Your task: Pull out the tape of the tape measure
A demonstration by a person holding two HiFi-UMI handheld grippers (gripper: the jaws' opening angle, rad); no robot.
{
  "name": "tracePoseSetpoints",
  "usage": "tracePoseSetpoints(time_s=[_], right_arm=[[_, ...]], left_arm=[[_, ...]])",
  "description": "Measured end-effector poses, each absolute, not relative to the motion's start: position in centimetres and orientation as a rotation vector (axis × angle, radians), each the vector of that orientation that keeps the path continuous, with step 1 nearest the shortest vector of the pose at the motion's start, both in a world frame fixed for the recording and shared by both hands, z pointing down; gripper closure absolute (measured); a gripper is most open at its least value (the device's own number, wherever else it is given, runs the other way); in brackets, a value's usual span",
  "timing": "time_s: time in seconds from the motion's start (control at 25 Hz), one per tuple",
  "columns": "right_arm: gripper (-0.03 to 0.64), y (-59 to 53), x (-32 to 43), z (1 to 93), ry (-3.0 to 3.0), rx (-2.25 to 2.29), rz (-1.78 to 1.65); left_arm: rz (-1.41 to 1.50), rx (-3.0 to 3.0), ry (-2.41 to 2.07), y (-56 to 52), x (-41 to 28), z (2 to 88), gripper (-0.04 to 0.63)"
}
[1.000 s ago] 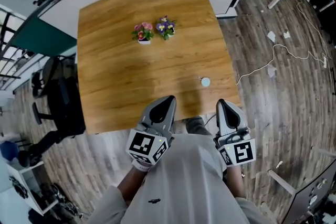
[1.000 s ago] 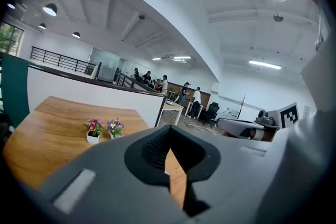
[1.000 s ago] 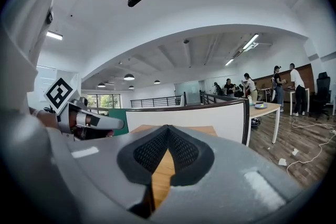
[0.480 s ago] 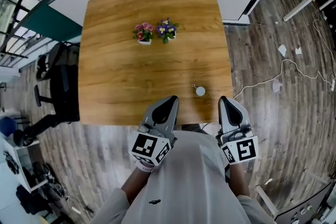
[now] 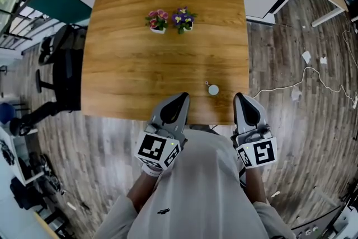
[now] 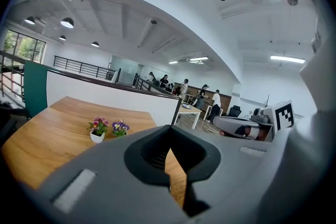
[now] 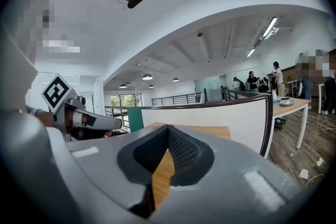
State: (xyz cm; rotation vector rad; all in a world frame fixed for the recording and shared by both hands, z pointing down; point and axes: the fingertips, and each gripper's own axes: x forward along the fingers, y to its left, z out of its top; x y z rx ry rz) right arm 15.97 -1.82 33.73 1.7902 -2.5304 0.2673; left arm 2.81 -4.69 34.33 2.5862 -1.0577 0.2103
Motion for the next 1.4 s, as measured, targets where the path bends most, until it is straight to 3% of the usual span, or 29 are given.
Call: tracePoseSetpoints(time_s=[0.32,0.36,0.52,0.8,0.92,1.4], right_arm=[[0.613,-1.9,16.6,34.9,-2.517,1.776,0.316],[0.588,-2.0,16.6,35.1,-2.518,1.772,0.328],[0.450,-2.2,16.8,35.7,-2.513,1.783,0.376],[0.307,-2.1,17.2,38.2,-2.474,1.775,0.438],[0.244,-2.2,17.0,39.3,-2.472,1.738,0.464],[0.236,-2.8,16.0,45.9,-2.413,1.609,0.531]], left_arm=[[0.212,2.573,-1.036,-4.7,3.2,35.2,0.578],[0.212,2.570,-1.028,-4.7,3.2,35.4,0.575],[0.207,2.551,-0.971,-4.6,3.4,36.2,0.423],[0.257,2.526,-0.971,-4.9,3.1,38.6,0.185],[0.313,2.524,-0.956,-4.9,3.2,39.8,0.120],[0.477,2.448,-0.964,-4.9,2.9,46.3,0.117]])
